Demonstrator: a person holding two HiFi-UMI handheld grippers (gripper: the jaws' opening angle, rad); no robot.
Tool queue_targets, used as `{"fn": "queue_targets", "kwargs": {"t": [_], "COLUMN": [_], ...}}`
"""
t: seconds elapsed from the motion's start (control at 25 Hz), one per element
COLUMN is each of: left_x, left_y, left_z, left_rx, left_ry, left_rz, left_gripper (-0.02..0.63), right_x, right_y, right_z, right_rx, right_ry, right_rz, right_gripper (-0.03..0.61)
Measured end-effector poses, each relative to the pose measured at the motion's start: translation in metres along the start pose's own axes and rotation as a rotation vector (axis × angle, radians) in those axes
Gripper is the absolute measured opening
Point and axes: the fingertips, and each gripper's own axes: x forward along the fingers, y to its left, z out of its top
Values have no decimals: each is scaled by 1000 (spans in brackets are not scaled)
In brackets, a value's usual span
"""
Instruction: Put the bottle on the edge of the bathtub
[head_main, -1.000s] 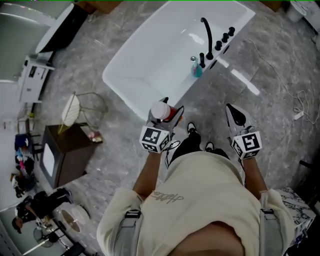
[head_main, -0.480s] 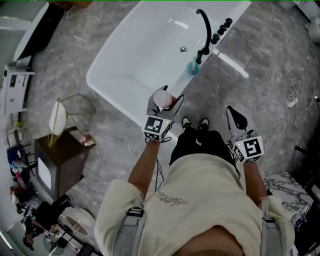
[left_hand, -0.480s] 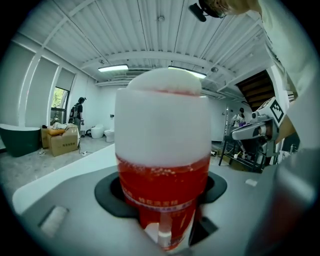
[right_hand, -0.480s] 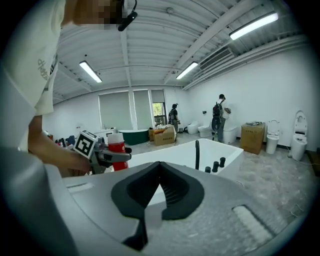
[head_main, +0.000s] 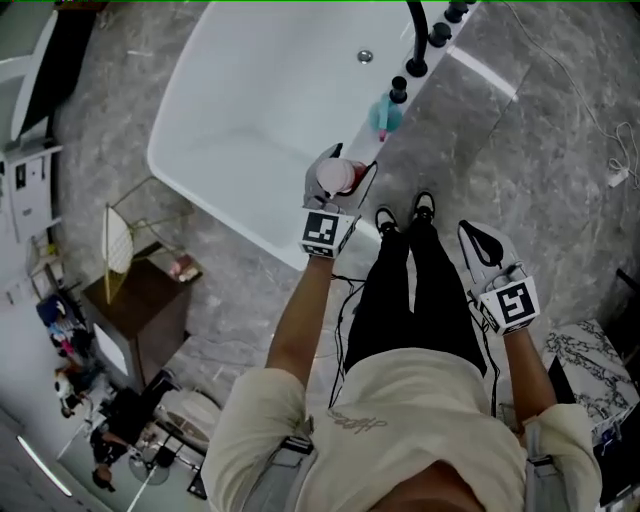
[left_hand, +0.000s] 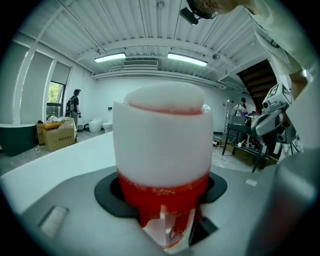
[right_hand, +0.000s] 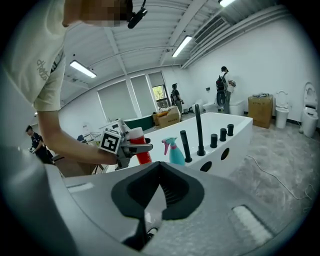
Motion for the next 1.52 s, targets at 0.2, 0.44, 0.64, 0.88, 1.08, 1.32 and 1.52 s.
{"fn": "queue_targets", "kwargs": {"t": [0.2, 0.44, 0.64, 0.88, 1.08, 1.32, 1.52], "left_x": [33, 52, 58, 70, 66, 66, 65], "left_y": [4, 2, 5, -5, -14, -7, -5], "left_z": [-29, -11, 7, 7, 3, 7, 7], "left_rx": [35, 62, 49, 239, 271, 244, 273], "left_ry": [7, -121, -173, -104, -61, -94, -100], "left_rz": [10, 14, 27, -26, -24, -1, 2], "left_gripper": [305, 305, 305, 307, 307, 312, 319], "right_x": [15, 20, 24, 31, 31, 27, 25], "right_y": [-26, -33, -39, -44, -41, -40, -36], "right_z": [-28, -50, -52, -50, -50, -58, -55], "right_rx": [28, 89, 95, 108, 101, 123, 120], "right_ry": [40, 92, 111, 100, 97, 94, 77], "right_rz": [-15, 5, 7, 5, 9, -4, -9], "right_gripper": [2, 2, 2, 2, 2, 2, 2]}}
